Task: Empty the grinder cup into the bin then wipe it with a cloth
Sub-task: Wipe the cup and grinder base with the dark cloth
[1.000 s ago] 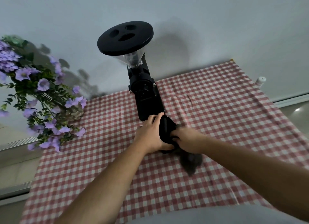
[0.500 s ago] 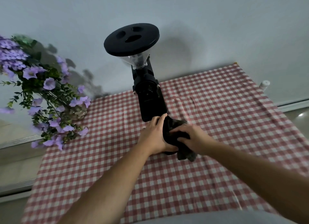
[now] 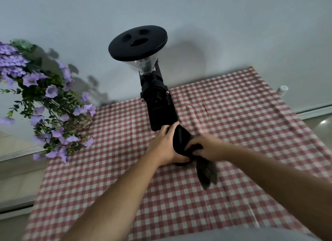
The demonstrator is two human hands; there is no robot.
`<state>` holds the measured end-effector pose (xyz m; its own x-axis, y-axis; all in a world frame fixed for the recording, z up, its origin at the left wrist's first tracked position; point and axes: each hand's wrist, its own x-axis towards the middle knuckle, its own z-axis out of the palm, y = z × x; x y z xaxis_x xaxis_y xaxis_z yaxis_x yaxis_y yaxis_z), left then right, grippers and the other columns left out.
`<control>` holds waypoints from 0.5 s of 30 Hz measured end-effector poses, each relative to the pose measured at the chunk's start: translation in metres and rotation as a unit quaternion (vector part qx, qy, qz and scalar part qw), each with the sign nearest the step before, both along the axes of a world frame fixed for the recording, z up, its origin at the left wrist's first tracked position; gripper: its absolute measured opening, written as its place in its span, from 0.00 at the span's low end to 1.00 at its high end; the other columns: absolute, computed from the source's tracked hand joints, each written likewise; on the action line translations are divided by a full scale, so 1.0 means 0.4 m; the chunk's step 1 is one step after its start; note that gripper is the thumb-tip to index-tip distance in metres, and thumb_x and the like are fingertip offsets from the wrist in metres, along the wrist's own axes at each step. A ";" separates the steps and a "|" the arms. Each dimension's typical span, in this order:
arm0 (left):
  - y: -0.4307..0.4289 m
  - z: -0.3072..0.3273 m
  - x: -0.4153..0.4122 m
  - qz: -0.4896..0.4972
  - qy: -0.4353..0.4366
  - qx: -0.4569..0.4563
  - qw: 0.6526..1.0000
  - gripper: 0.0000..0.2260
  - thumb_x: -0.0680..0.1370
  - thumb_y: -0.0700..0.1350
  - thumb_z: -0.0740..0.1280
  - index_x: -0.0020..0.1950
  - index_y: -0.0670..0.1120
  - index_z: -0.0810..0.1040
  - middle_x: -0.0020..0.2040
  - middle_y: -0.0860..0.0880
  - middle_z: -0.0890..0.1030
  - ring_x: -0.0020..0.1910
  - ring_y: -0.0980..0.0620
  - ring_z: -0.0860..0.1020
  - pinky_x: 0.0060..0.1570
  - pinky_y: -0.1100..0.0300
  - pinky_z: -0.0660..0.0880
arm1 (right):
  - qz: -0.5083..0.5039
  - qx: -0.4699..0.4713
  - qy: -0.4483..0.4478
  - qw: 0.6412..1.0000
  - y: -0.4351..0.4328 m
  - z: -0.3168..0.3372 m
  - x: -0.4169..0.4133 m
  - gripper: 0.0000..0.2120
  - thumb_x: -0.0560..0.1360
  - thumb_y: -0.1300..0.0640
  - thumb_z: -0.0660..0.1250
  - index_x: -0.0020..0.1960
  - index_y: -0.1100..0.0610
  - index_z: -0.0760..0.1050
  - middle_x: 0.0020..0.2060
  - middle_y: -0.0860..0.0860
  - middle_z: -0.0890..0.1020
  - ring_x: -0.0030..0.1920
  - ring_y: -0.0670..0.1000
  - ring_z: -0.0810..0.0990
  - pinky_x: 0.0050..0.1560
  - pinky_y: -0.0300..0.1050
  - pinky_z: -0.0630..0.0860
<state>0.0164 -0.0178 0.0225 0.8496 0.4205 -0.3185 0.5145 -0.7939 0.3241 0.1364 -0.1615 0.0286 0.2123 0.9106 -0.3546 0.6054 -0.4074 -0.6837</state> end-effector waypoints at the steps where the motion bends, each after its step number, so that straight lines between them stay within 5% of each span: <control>1: -0.003 0.003 0.003 0.003 0.001 0.000 1.000 0.57 0.61 0.65 0.77 0.79 0.59 0.44 0.77 0.52 0.54 0.70 0.47 0.67 0.59 0.49 0.76 | -0.005 -0.001 0.051 0.999 0.008 0.025 0.022 0.14 0.76 0.64 0.62 0.57 0.51 0.79 0.56 0.47 0.79 0.56 0.46 0.77 0.61 0.43 0.74; 4: -0.006 0.010 0.010 0.013 0.000 -0.018 1.000 0.58 0.60 0.63 0.78 0.79 0.56 0.45 0.77 0.51 0.54 0.72 0.47 0.64 0.63 0.48 0.73 | -0.143 0.089 0.126 0.978 0.035 0.059 0.058 0.14 0.77 0.65 0.61 0.53 0.50 0.80 0.52 0.46 0.81 0.54 0.45 0.78 0.59 0.43 0.75; 6: -0.005 0.010 0.007 0.018 -0.002 -0.022 1.000 0.60 0.60 0.62 0.79 0.80 0.54 0.44 0.78 0.51 0.53 0.74 0.47 0.62 0.67 0.49 0.70 | -0.183 0.149 0.047 0.971 0.050 0.034 0.017 0.15 0.77 0.64 0.61 0.56 0.50 0.78 0.54 0.46 0.80 0.56 0.44 0.77 0.61 0.41 0.72; 10: -0.014 -0.005 -0.017 0.053 -0.038 -0.039 0.997 0.60 0.60 0.64 0.79 0.80 0.53 0.44 0.79 0.54 0.52 0.74 0.48 0.63 0.67 0.50 0.70 | -0.112 0.159 0.019 0.981 0.001 -0.028 -0.062 0.16 0.76 0.66 0.63 0.58 0.51 0.79 0.60 0.47 0.77 0.62 0.46 0.73 0.68 0.41 0.66; 15: -0.021 -0.008 -0.024 0.067 -0.031 -0.031 0.997 0.60 0.61 0.63 0.79 0.80 0.54 0.42 0.80 0.55 0.48 0.77 0.48 0.58 0.68 0.48 0.70 | 0.046 -0.012 -0.029 0.998 -0.010 0.055 0.070 0.15 0.76 0.63 0.62 0.57 0.47 0.78 0.55 0.42 0.79 0.53 0.41 0.76 0.59 0.38 0.73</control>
